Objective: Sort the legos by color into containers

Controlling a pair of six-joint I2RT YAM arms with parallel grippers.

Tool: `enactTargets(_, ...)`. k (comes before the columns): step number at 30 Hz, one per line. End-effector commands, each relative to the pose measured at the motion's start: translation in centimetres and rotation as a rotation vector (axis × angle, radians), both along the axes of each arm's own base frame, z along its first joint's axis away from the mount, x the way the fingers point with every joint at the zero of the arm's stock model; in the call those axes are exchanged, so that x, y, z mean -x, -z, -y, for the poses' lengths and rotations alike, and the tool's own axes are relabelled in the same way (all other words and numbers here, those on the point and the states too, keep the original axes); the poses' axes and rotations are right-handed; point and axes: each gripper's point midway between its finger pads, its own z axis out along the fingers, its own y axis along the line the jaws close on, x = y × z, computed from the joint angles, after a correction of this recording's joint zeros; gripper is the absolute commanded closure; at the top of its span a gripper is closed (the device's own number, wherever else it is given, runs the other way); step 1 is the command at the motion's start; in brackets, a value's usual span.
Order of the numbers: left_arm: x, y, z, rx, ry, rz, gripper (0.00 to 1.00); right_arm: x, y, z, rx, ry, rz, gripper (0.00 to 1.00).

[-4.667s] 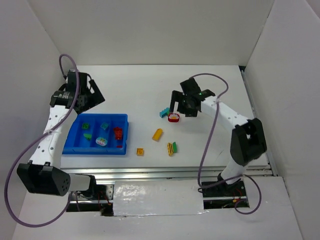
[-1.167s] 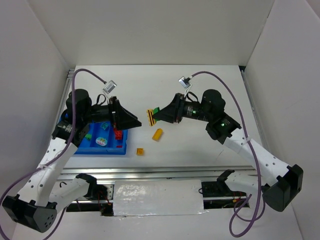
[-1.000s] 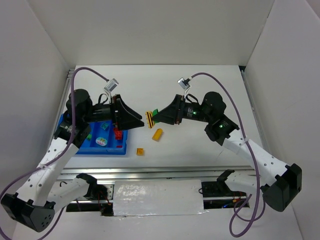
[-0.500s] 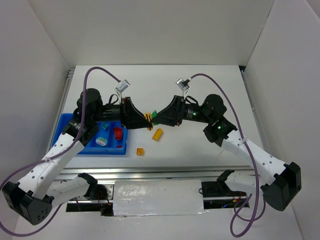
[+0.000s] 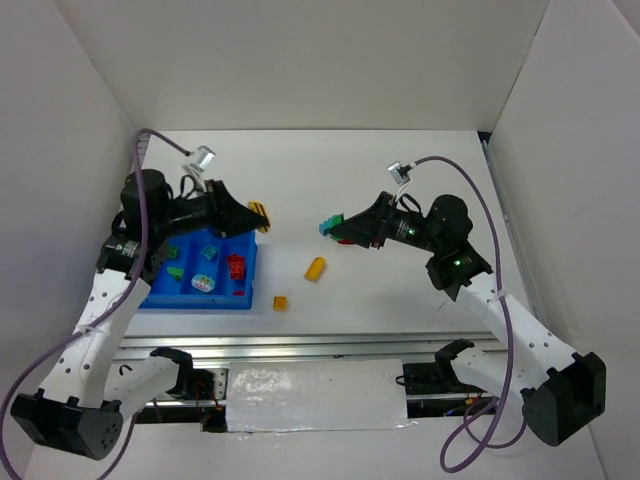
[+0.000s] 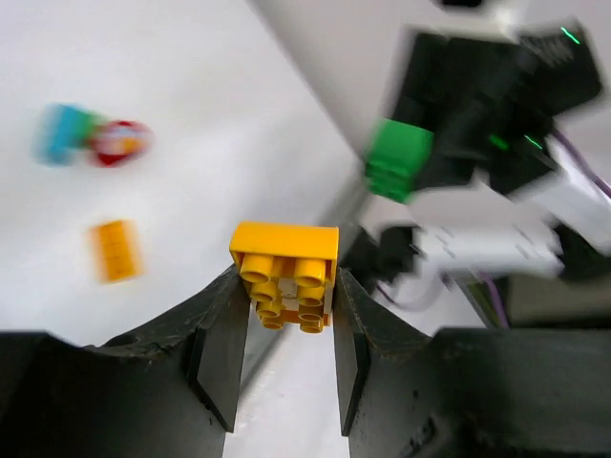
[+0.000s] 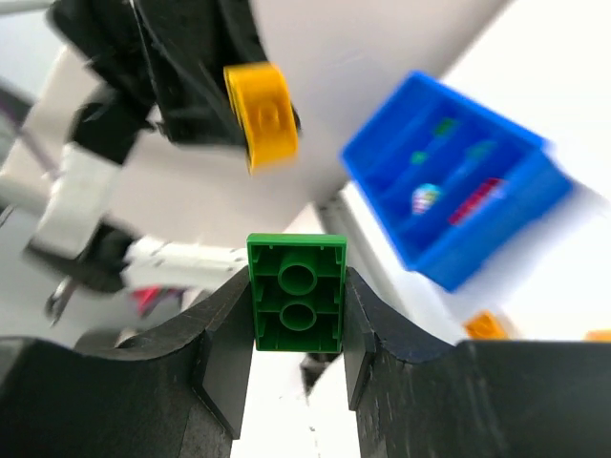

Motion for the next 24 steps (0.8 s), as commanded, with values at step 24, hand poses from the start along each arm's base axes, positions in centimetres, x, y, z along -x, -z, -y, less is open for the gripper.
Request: enactTargets(24,-1.8,21.0,-38.7,-1.067,-1.730,-1.068,1.00,1.6,4.5,3.2,0.200,0.071,0.055,1.00)
